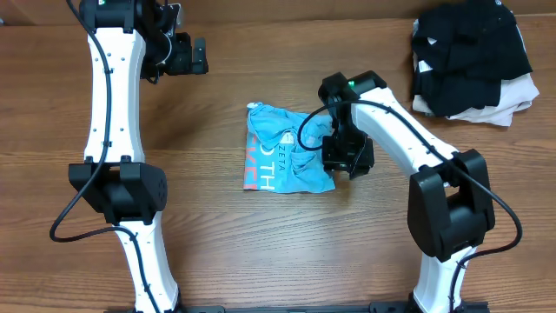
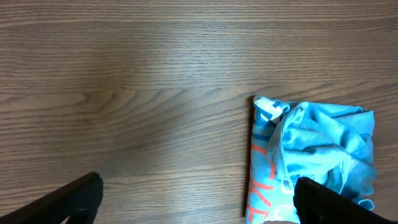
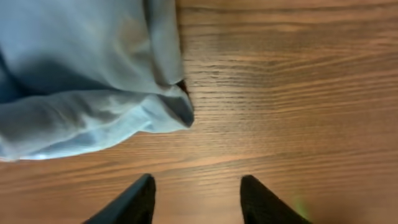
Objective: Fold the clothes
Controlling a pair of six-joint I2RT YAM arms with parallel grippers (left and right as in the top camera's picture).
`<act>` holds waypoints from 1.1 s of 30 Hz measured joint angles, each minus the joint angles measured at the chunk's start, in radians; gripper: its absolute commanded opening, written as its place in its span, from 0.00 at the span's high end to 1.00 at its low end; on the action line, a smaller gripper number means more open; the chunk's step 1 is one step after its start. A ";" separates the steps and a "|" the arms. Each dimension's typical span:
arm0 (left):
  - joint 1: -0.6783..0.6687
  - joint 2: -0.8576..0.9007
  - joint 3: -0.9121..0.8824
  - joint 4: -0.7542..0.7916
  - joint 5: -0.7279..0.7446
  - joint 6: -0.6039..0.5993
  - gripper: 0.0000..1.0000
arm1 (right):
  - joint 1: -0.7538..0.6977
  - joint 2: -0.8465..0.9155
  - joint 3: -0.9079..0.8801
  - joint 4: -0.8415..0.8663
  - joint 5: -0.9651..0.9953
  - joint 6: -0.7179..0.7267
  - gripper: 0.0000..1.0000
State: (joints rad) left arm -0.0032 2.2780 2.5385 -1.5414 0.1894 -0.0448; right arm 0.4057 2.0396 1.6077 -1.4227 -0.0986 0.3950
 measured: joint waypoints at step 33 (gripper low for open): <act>0.001 0.000 0.000 0.045 -0.132 0.002 0.00 | 0.308 0.132 0.261 0.415 -0.008 -0.549 0.35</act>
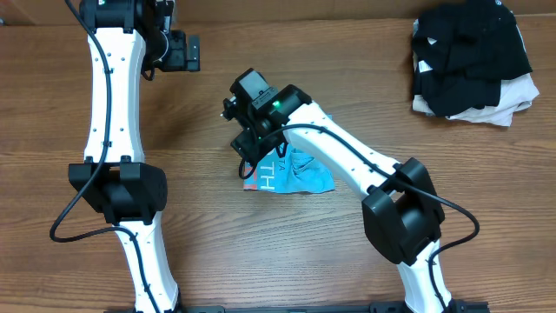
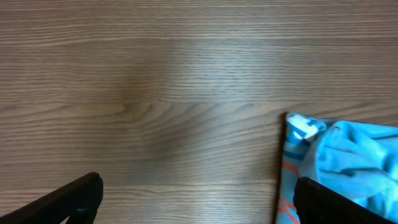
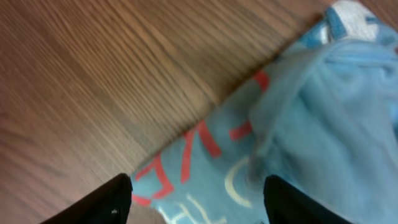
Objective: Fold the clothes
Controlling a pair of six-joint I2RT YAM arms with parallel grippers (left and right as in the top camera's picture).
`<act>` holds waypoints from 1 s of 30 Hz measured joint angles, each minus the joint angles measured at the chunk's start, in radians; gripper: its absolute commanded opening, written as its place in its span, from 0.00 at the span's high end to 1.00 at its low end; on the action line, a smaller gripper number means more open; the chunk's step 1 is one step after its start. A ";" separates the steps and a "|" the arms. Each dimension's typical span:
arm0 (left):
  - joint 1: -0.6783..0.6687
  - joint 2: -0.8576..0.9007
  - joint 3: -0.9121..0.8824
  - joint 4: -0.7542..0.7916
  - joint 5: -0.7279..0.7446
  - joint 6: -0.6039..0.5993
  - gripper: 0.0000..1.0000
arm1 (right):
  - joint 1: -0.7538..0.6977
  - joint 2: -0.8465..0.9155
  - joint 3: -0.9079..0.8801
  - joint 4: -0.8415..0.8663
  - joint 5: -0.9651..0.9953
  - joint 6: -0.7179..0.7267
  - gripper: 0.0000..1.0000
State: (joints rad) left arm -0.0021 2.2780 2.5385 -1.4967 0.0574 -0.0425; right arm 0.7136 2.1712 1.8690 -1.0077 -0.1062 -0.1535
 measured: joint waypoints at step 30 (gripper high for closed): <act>0.037 0.000 0.000 -0.045 -0.037 0.000 0.00 | -0.279 0.001 0.046 0.053 0.149 0.219 0.90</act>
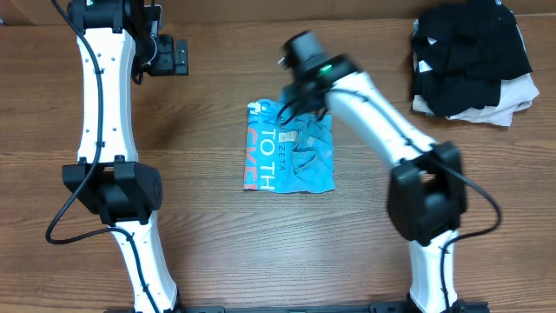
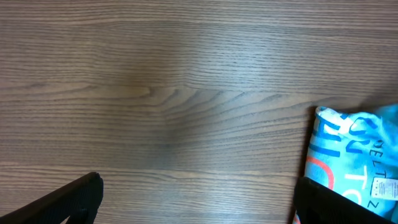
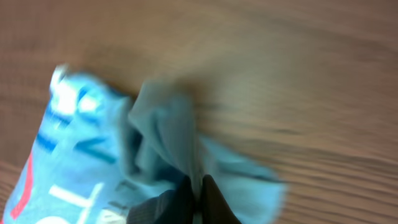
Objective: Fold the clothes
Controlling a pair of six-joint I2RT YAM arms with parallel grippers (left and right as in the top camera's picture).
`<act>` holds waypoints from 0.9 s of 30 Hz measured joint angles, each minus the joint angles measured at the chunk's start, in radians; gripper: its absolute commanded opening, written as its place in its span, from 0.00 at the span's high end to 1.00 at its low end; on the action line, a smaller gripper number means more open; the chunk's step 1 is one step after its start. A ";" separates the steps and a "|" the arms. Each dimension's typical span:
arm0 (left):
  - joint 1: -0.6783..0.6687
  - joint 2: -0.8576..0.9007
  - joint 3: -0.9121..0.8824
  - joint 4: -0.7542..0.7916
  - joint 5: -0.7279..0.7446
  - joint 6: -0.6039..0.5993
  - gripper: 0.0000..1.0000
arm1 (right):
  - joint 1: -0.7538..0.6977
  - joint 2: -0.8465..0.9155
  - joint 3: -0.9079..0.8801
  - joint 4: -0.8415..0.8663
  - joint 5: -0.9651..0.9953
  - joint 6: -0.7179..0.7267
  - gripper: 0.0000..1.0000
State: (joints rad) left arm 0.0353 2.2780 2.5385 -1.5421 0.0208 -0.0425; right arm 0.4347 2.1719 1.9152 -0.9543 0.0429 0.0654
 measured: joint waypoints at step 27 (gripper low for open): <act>0.000 0.000 0.000 0.000 0.000 0.000 0.00 | -0.104 -0.020 -0.188 -0.127 -0.455 0.051 0.00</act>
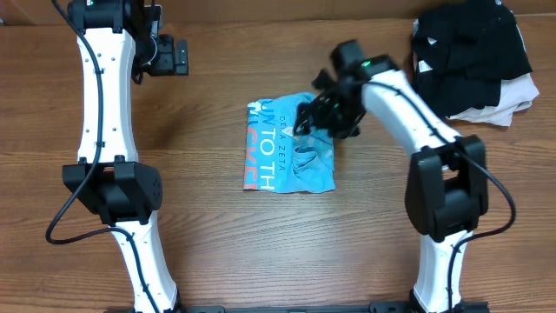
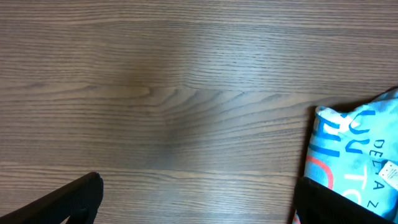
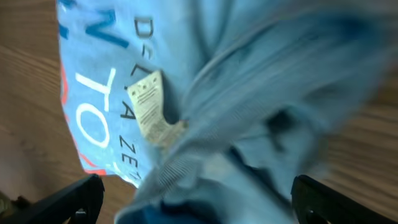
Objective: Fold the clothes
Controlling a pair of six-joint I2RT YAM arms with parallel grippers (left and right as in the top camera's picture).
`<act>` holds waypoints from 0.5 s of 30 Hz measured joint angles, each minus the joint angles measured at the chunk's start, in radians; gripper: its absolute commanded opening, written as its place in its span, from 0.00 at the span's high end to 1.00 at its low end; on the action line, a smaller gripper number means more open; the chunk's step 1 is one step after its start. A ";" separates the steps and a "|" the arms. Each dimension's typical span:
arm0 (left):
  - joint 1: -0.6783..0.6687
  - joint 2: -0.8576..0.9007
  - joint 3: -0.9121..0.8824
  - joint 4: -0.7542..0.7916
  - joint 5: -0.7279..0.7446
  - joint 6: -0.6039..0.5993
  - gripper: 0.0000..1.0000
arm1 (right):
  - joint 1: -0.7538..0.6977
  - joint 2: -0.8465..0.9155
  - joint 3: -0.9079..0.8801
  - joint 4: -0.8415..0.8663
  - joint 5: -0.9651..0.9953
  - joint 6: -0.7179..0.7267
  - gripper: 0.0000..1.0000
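Observation:
A light blue shirt (image 1: 291,148) with red and white print lies crumpled and partly folded mid-table; its care label (image 3: 149,106) faces up. My right gripper (image 1: 314,117) hovers over the shirt's upper right part, jaws wide open (image 3: 199,199), with bunched blue fabric below and between the fingers. My left gripper (image 1: 182,57) stands open far to the upper left, off the shirt. In the left wrist view its open gripper (image 2: 199,202) is over bare wood, and only the shirt's printed corner (image 2: 354,149) shows at the right edge.
A heap of black and white clothes (image 1: 473,56) sits at the table's back right corner. The wooden table (image 1: 200,235) spreads around the shirt. The right arm's base stands at the front right, the left arm's at the front left.
My right gripper was shut on a fold at the shirt's top edge; now it is open and sits lower and to the right, over the upper right part. The left arm has not moved.
First my right gripper was open at the crumpled shirt's lower right edge. Then it was open over the shirt's upper left. Then it was pinching a fold at the top edge. Now it is open, and more of the print shows. The left gripper stayed open, edging left.

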State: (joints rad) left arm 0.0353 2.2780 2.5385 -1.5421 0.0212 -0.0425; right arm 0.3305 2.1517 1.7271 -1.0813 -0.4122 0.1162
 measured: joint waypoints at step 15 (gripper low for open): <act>0.000 0.000 0.000 -0.004 0.000 0.000 0.00 | 0.023 -0.002 -0.153 0.134 0.217 0.167 0.14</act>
State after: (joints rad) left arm 0.0353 2.2780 2.5385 -1.5463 0.0216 -0.0425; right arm 0.3538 2.1502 1.5738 -0.9478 -0.1947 0.2832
